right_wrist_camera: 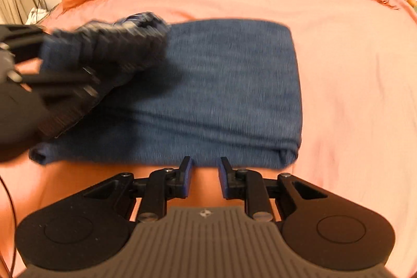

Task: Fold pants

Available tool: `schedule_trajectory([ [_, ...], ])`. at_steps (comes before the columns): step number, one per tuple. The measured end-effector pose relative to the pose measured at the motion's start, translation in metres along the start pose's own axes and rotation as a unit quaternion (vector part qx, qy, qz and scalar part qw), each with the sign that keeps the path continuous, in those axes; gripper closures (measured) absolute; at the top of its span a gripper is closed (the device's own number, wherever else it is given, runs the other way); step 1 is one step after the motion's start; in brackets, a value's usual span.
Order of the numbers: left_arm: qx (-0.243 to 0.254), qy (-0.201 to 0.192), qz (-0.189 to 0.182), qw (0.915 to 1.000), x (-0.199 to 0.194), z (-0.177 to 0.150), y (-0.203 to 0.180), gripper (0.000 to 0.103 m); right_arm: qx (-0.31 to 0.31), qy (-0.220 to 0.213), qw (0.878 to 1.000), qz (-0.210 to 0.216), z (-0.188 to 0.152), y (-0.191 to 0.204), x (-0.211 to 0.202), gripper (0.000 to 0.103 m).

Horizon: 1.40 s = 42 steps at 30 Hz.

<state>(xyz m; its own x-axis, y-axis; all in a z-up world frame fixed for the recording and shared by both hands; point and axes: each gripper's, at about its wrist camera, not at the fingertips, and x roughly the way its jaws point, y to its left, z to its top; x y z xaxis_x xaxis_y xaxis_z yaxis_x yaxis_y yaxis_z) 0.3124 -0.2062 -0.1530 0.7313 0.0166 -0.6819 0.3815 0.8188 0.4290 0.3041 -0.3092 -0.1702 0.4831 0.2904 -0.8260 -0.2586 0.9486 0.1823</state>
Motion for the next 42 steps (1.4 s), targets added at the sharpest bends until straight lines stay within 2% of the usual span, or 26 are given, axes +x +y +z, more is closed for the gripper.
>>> schedule_trajectory([
  [1,-0.007,0.010,-0.020,0.9997,0.005,0.000,0.001,0.073,-0.003,0.002,1.000,0.001,-0.003,-0.002,0.001,0.085],
  [4,-0.045,0.029,-0.088,0.9947,0.013,0.002,0.019,0.061,-0.007,0.006,1.000,0.002,-0.007,-0.008,0.001,0.085],
  [5,-0.064,0.031,-0.119,0.9903,0.013,0.004,0.028,0.050,-0.008,0.007,1.000,0.002,-0.007,-0.010,0.000,0.085],
  [6,-0.089,0.032,-0.152,0.9837,0.012,0.003,0.036,0.040,-0.009,0.007,1.000,0.002,-0.006,-0.012,-0.002,0.085],
  [8,-0.137,0.034,-0.217,0.9659,0.011,0.004,0.059,0.030,-0.011,0.005,1.000,0.002,-0.004,-0.014,-0.008,0.085],
  [10,-0.165,0.030,-0.257,0.9517,0.005,0.004,0.079,0.030,-0.014,0.000,1.000,0.003,0.000,-0.014,-0.015,0.085],
  [12,-0.176,0.021,-0.275,0.9450,-0.005,0.002,0.098,0.030,-0.016,-0.005,1.000,0.005,0.005,-0.015,-0.019,0.085],
  [14,-0.172,0.015,-0.273,0.9463,-0.014,-0.005,0.113,0.030,-0.014,-0.011,1.000,0.016,0.011,-0.014,-0.029,0.085],
  [19,-0.112,0.013,-0.227,0.9674,-0.035,-0.037,0.146,0.029,0.014,-0.023,0.997,0.076,0.038,0.000,-0.034,0.086],
  [22,-0.083,0.029,-0.205,0.9749,-0.040,-0.062,0.151,0.029,0.030,-0.025,0.994,0.105,0.057,0.014,-0.028,0.087],
  [24,-0.076,0.044,-0.199,0.9762,-0.037,-0.082,0.159,0.028,0.036,-0.021,0.993,0.108,0.070,0.026,-0.024,0.088],
  [27,-0.068,0.063,-0.204,0.9747,-0.036,-0.112,0.164,0.027,0.069,0.013,0.991,0.113,0.086,0.033,-0.002,0.087],
  [29,-0.062,0.073,-0.205,0.9740,-0.033,-0.128,0.165,0.026,0.081,0.031,0.990,0.113,0.089,0.036,0.005,0.079],
  [31,-0.055,0.083,-0.205,0.9737,-0.027,-0.142,0.163,0.027,0.079,0.052,0.989,0.112,0.088,0.039,0.011,0.077],
  [36,-0.071,0.082,-0.201,0.9736,-0.019,-0.162,0.167,0.027,0.130,0.078,0.979,0.134,0.084,0.031,0.012,0.079],
  [37,-0.081,0.081,-0.203,0.9723,-0.017,-0.162,0.169,0.030,0.136,0.082,0.977,0.140,0.083,0.030,0.011,0.079],
  [39,-0.092,0.080,-0.202,0.9718,-0.015,-0.163,0.171,0.050,0.136,0.100,0.975,0.143,0.083,0.031,0.014,0.078],
  [40,-0.091,0.079,-0.196,0.9730,-0.014,-0.161,0.170,0.055,0.132,0.111,0.976,0.135,0.083,0.032,0.017,0.076],
  [42,-0.090,0.081,-0.186,0.9751,-0.015,-0.160,0.168,0.079,0.139,0.126,0.976,0.113,0.084,0.032,0.026,0.073],
])
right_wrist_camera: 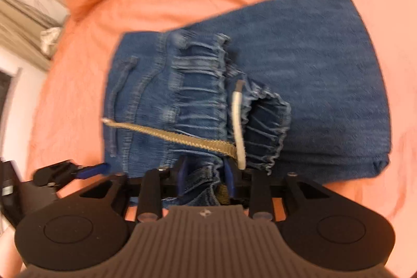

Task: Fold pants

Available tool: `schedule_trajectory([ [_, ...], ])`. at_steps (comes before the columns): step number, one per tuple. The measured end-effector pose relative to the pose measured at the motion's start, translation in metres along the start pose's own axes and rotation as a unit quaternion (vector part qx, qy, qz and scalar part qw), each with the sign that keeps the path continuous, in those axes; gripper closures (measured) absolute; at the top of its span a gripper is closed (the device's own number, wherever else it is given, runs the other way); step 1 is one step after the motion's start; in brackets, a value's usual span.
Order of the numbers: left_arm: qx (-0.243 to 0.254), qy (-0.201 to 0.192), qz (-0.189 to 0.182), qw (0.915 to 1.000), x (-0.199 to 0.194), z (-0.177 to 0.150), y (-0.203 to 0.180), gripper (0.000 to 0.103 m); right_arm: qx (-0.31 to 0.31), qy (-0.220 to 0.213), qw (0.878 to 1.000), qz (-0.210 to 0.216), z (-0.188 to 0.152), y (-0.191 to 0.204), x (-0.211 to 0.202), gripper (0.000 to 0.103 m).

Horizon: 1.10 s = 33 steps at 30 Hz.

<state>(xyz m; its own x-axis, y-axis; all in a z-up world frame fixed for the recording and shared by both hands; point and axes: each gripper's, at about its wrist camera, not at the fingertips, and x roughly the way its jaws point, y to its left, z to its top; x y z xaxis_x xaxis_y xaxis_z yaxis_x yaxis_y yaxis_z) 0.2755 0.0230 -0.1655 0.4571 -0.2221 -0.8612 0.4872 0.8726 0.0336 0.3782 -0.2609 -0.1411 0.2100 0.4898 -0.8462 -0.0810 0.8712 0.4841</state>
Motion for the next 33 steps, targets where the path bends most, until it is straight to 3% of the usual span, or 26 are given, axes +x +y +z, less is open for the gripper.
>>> schedule_trajectory([
  [1,-0.002,-0.001,0.004,1.0000,0.000,0.000,0.000,0.083,0.008,0.002,1.000,-0.001,0.000,0.000,0.002,0.080],
  [2,-0.002,-0.006,0.007,1.0000,-0.003,-0.001,0.000,0.093,0.016,-0.002,1.000,0.006,0.000,0.001,0.000,0.089],
  [3,0.001,-0.015,0.010,0.9998,-0.008,-0.002,-0.002,0.093,0.015,-0.016,1.000,0.006,0.000,0.005,-0.007,0.094],
  [6,0.018,-0.047,0.028,0.9983,-0.029,-0.007,-0.006,0.097,-0.033,-0.074,0.997,0.019,-0.005,0.025,-0.044,0.097],
  [9,0.023,-0.063,0.043,0.9968,-0.047,-0.013,-0.006,0.098,-0.082,-0.102,0.991,0.031,-0.019,0.041,-0.079,0.098],
  [12,0.029,-0.057,0.045,0.9970,-0.053,-0.019,-0.005,0.098,-0.128,-0.094,0.987,0.027,-0.042,0.046,-0.089,0.099],
  [19,0.036,0.006,0.042,0.9985,-0.034,-0.027,-0.013,0.097,-0.187,-0.041,0.981,-0.029,-0.102,0.027,-0.040,0.099],
  [23,0.024,0.030,0.005,0.9992,-0.042,-0.021,-0.004,0.083,-0.138,-0.026,0.990,-0.016,-0.110,0.005,-0.016,0.098],
  [25,0.015,0.022,-0.011,0.9996,-0.054,-0.018,0.004,0.078,-0.116,-0.030,0.993,0.000,-0.108,-0.003,-0.018,0.097],
  [27,0.001,0.016,-0.017,0.9997,-0.063,-0.014,0.009,0.066,-0.113,-0.035,0.993,0.008,-0.105,0.000,-0.026,0.089],
  [29,-0.012,0.005,-0.020,0.9997,-0.068,-0.007,0.015,0.063,-0.119,-0.045,0.992,0.005,-0.103,0.001,-0.039,0.078],
  [33,-0.030,-0.009,-0.008,0.9995,-0.068,0.008,0.015,0.061,-0.106,-0.085,0.991,0.008,-0.095,-0.009,-0.069,0.074],
])
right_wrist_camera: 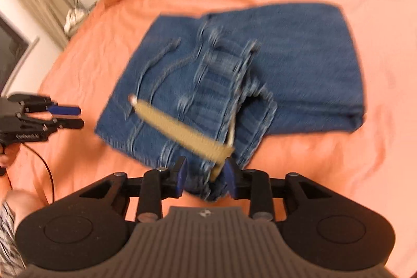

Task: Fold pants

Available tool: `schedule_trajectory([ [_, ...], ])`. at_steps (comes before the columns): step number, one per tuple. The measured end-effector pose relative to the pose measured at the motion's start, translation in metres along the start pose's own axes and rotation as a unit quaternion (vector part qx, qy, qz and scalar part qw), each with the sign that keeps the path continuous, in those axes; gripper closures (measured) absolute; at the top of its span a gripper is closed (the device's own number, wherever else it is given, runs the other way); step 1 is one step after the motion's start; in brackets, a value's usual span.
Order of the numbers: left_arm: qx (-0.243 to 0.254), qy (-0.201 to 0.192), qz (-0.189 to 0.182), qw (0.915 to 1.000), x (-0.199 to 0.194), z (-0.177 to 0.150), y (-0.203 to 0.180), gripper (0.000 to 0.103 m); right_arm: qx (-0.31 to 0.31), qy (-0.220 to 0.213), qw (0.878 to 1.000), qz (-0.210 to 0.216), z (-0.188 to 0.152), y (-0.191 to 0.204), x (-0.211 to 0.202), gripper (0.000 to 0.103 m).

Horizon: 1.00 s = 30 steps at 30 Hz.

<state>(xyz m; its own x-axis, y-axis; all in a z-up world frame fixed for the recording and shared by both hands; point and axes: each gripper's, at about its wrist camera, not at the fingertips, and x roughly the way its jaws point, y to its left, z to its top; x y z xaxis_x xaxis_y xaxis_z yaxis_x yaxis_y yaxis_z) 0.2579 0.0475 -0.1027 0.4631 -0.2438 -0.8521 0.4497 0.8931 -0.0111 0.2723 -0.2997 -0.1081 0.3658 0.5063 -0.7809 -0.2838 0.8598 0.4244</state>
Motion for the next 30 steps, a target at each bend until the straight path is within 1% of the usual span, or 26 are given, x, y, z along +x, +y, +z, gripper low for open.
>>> schedule_trajectory([
  [2,-0.005,-0.006,0.002,1.0000,0.005,0.011,-0.002,0.061,0.003,-0.021,1.000,-0.018,0.009,-0.006,-0.009,0.074],
  [5,0.001,-0.012,-0.009,0.9999,0.013,0.025,-0.010,0.059,-0.011,-0.027,0.998,-0.057,0.017,-0.018,-0.011,0.075],
  [6,0.007,-0.015,-0.011,0.9998,0.015,0.030,-0.014,0.055,-0.025,-0.027,0.997,-0.069,0.020,-0.018,-0.007,0.075],
  [7,0.012,-0.018,-0.013,0.9997,0.018,0.034,-0.018,0.053,-0.044,-0.024,0.996,-0.077,0.022,-0.021,-0.004,0.075],
  [10,0.026,-0.018,-0.024,0.9992,0.028,0.045,-0.032,0.052,-0.113,-0.018,0.989,-0.093,0.027,-0.020,0.011,0.075],
  [13,0.040,0.003,-0.042,0.9983,0.046,0.048,-0.045,0.052,-0.173,-0.024,0.979,-0.100,0.031,-0.017,0.028,0.075],
  [14,0.049,0.018,-0.049,0.9975,0.053,0.046,-0.050,0.055,-0.191,-0.028,0.975,-0.107,0.032,-0.016,0.035,0.079],
  [15,0.058,0.033,-0.051,0.9964,0.061,0.043,-0.054,0.063,-0.204,-0.032,0.972,-0.113,0.035,-0.017,0.041,0.080],
  [16,0.069,0.045,-0.044,0.9956,0.070,0.041,-0.059,0.064,-0.209,-0.036,0.971,-0.110,0.037,-0.017,0.043,0.089],
  [17,0.078,0.053,-0.038,0.9948,0.076,0.037,-0.061,0.067,-0.203,-0.043,0.974,-0.094,0.040,-0.019,0.041,0.101],
  [18,0.080,0.060,-0.039,0.9942,0.081,0.035,-0.062,0.068,-0.187,-0.046,0.979,-0.075,0.044,-0.023,0.039,0.101],
  [19,0.078,0.069,-0.041,0.9937,0.087,0.033,-0.061,0.068,-0.170,-0.048,0.982,-0.073,0.048,-0.028,0.036,0.102],
  [23,0.094,0.080,-0.043,0.9914,0.095,0.028,-0.063,0.068,-0.132,-0.052,0.986,-0.090,0.055,-0.040,0.047,0.103],
  [24,0.096,0.082,-0.044,0.9911,0.096,0.028,-0.063,0.068,-0.108,-0.054,0.989,-0.087,0.057,-0.046,0.053,0.103],
  [27,0.095,0.087,-0.045,0.9906,0.098,0.031,-0.062,0.068,-0.022,-0.055,0.996,-0.066,0.063,-0.064,0.065,0.103],
  [28,0.097,0.089,-0.045,0.9903,0.099,0.032,-0.063,0.068,-0.003,-0.051,0.997,-0.058,0.064,-0.068,0.066,0.102],
  [30,0.099,0.089,-0.044,0.9902,0.100,0.031,-0.061,0.068,0.014,-0.038,0.998,-0.041,0.066,-0.071,0.063,0.100],
])
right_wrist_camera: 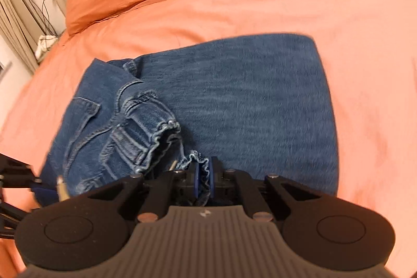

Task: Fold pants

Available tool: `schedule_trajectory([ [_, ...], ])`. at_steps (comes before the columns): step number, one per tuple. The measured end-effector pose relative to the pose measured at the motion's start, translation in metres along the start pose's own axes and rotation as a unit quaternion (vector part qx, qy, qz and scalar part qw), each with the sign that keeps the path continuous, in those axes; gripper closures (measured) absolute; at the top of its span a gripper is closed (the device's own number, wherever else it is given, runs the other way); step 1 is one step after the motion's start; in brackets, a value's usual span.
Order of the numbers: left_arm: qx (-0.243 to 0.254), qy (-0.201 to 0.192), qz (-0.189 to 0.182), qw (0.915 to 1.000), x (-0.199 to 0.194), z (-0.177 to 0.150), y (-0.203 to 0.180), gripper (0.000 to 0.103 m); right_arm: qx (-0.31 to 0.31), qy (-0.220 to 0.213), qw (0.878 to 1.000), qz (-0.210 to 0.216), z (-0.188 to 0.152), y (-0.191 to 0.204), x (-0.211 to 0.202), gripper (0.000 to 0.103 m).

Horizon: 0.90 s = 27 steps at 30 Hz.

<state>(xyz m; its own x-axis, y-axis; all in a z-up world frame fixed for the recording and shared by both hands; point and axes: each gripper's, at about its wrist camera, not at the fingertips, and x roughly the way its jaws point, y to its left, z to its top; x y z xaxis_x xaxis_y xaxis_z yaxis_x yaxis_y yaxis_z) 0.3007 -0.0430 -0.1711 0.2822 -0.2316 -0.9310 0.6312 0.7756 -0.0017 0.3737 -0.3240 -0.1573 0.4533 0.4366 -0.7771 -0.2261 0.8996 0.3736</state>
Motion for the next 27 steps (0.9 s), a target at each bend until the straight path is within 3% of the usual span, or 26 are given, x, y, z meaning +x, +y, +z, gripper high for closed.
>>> schedule_trajectory([
  [2,-0.002,-0.005,-0.001,1.0000,0.000,-0.002,0.000,0.068,0.012,0.008,1.000,0.004,0.000,0.001,-0.012,0.085],
  [6,-0.016,-0.016,-0.009,0.9997,-0.005,-0.004,0.006,0.067,0.032,0.003,0.999,0.017,-0.003,0.002,-0.037,0.081],
  [8,-0.015,-0.022,-0.006,0.9996,-0.009,-0.005,0.009,0.067,0.067,0.001,0.997,0.048,-0.006,0.001,-0.042,0.070],
  [12,-0.021,-0.034,-0.003,0.9992,-0.024,-0.005,0.012,0.066,0.140,0.006,0.985,0.101,-0.012,-0.002,-0.030,0.058],
  [15,-0.020,-0.043,0.005,0.9989,-0.038,-0.006,0.016,0.065,0.181,0.023,0.977,0.107,-0.014,-0.002,-0.012,0.050],
  [17,-0.022,-0.049,0.011,0.9985,-0.046,-0.007,0.016,0.063,0.203,0.023,0.973,0.108,-0.016,-0.003,-0.004,0.056],
  [19,-0.026,-0.054,0.017,0.9981,-0.054,-0.009,0.021,0.062,0.213,0.018,0.970,0.115,-0.014,-0.001,-0.003,0.082],
  [20,-0.029,-0.056,0.021,0.9978,-0.057,-0.010,0.023,0.062,0.207,0.016,0.972,0.108,-0.011,0.003,-0.004,0.086],
  [23,-0.041,-0.065,0.034,0.9965,-0.062,-0.013,0.029,0.062,0.142,0.008,0.987,0.078,0.004,0.028,-0.018,0.092],
  [27,-0.075,-0.095,0.063,0.9907,-0.072,-0.013,0.045,0.062,0.076,-0.009,0.994,0.074,0.037,0.071,-0.050,0.093],
])
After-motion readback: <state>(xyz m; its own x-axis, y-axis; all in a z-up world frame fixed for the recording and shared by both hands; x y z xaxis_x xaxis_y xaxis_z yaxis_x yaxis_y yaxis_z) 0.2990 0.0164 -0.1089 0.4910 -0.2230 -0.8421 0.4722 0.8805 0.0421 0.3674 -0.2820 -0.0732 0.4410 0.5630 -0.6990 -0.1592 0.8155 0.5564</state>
